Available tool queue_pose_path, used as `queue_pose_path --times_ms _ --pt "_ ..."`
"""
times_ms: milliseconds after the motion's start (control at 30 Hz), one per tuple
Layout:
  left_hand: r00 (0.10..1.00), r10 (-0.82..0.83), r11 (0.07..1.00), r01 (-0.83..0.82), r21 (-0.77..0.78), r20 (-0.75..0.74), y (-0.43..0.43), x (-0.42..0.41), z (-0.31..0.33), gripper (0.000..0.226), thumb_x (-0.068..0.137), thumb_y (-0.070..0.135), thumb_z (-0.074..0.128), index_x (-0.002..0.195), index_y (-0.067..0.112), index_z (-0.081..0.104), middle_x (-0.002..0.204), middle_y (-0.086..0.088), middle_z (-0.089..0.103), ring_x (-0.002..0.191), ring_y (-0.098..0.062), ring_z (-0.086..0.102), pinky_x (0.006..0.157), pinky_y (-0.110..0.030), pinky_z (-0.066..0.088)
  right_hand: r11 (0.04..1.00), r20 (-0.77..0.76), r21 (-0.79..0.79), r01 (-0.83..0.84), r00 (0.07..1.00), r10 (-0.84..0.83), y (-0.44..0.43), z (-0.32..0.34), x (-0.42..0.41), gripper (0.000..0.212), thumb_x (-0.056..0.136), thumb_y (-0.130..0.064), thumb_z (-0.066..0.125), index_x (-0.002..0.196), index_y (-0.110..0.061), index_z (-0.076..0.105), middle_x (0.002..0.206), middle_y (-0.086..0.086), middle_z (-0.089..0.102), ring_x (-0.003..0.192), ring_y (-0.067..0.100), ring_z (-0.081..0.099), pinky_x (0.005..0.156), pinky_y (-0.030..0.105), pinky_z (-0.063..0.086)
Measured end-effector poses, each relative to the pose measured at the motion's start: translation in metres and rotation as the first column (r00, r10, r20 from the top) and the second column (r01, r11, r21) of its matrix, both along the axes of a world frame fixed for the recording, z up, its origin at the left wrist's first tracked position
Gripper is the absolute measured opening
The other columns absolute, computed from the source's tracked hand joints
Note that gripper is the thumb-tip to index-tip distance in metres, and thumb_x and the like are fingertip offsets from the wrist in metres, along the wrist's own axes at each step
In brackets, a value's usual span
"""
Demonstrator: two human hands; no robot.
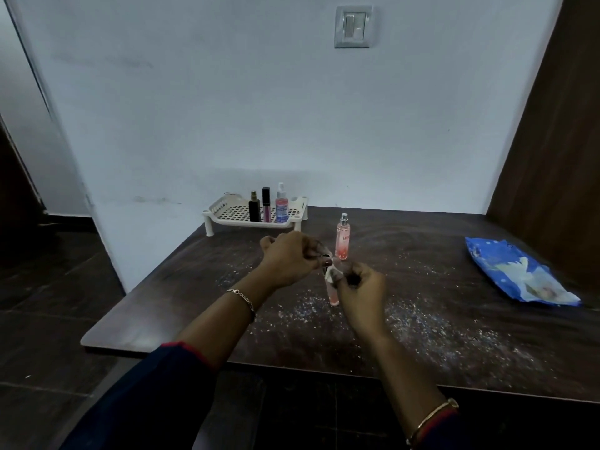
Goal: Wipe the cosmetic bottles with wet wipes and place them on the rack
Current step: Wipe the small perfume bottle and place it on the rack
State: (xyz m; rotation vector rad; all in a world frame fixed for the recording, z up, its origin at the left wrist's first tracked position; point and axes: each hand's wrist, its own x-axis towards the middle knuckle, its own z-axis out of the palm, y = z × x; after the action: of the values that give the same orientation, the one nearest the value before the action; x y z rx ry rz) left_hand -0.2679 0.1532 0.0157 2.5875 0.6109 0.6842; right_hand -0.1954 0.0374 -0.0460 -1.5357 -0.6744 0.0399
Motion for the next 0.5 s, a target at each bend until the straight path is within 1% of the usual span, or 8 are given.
queue_pose_path --times_ms 100,167,200,267,367,433,500 --pt "1.000 0.000 0.999 0.000 -0.035 0.014 0.006 -0.003 -0.002 0.017 0.080 0.044 0.067 0.093 0.032 0.070 0.074 0.020 0.065 0.091 -0.001 0.056 0.082 -0.033 0.019 0.987 -0.024 -0.157 0.045 0.999 -0.049 0.001 -0.020 0.007 0.011 0.080 -0.002 0.069 0.077 -0.012 0.070 0.076 0.003 0.070 0.072 0.017 0.066 0.070 0.030 0.055" --pt "1.000 -0.017 0.999 0.018 -0.045 0.013 0.008 -0.003 -0.004 0.016 0.080 0.043 0.067 0.092 0.033 0.070 0.078 0.019 0.069 0.094 -0.001 0.058 0.082 -0.033 0.020 0.963 -0.067 -0.265 0.044 0.996 -0.064 0.000 -0.025 0.013 0.014 0.076 0.001 0.070 0.071 -0.012 0.070 0.078 0.006 0.072 0.072 0.019 0.067 0.074 0.037 0.057" --pt "1.000 -0.023 0.999 0.024 -0.046 0.011 0.007 -0.002 -0.004 0.016 0.080 0.043 0.067 0.092 0.033 0.070 0.080 0.018 0.070 0.094 -0.002 0.059 0.083 -0.034 0.020 0.958 -0.084 -0.284 0.036 0.995 -0.062 0.001 -0.024 0.015 0.015 0.076 0.002 0.069 0.070 -0.012 0.071 0.079 0.006 0.073 0.071 0.018 0.067 0.074 0.038 0.057" --pt "1.000 -0.015 0.999 0.015 -0.044 0.011 0.006 0.000 -0.002 0.017 0.080 0.044 0.067 0.092 0.032 0.069 0.076 0.018 0.068 0.092 -0.002 0.058 0.085 -0.034 0.020 0.964 -0.083 -0.264 0.041 0.994 -0.065 0.005 -0.016 0.015 0.014 0.077 0.000 0.068 0.072 -0.012 0.072 0.076 0.004 0.072 0.071 0.017 0.067 0.072 0.037 0.056" --pt "1.000 0.007 1.000 -0.007 -0.028 -0.010 0.006 0.003 0.000 0.018 0.080 0.046 0.066 0.091 0.033 0.069 0.063 0.022 0.058 0.086 -0.002 0.054 0.085 -0.034 0.021 0.991 -0.107 -0.134 0.011 0.994 -0.026 0.010 0.007 0.010 0.012 0.082 -0.004 0.067 0.083 -0.015 0.071 0.078 0.000 0.069 0.075 0.015 0.067 0.071 0.032 0.054" --pt "1.000 0.011 0.999 -0.012 -0.036 -0.018 0.008 0.003 0.001 0.017 0.079 0.047 0.067 0.088 0.033 0.068 0.063 0.021 0.059 0.086 -0.002 0.054 0.084 -0.035 0.021 0.996 -0.094 -0.087 -0.010 0.996 0.002 0.010 0.010 0.006 0.013 0.084 -0.004 0.065 0.092 -0.011 0.072 0.079 -0.001 0.068 0.076 0.013 0.066 0.070 0.027 0.053" --pt "1.000 0.017 0.999 -0.018 -0.051 -0.020 0.010 0.001 0.001 0.017 0.079 0.046 0.068 0.089 0.032 0.069 0.071 0.018 0.065 0.089 -0.004 0.056 0.085 -0.035 0.021 0.991 -0.046 -0.130 0.019 0.999 -0.025 0.009 -0.001 0.005 0.012 0.081 -0.002 0.067 0.090 -0.007 0.072 0.081 0.003 0.071 0.075 0.015 0.067 0.071 0.031 0.056"
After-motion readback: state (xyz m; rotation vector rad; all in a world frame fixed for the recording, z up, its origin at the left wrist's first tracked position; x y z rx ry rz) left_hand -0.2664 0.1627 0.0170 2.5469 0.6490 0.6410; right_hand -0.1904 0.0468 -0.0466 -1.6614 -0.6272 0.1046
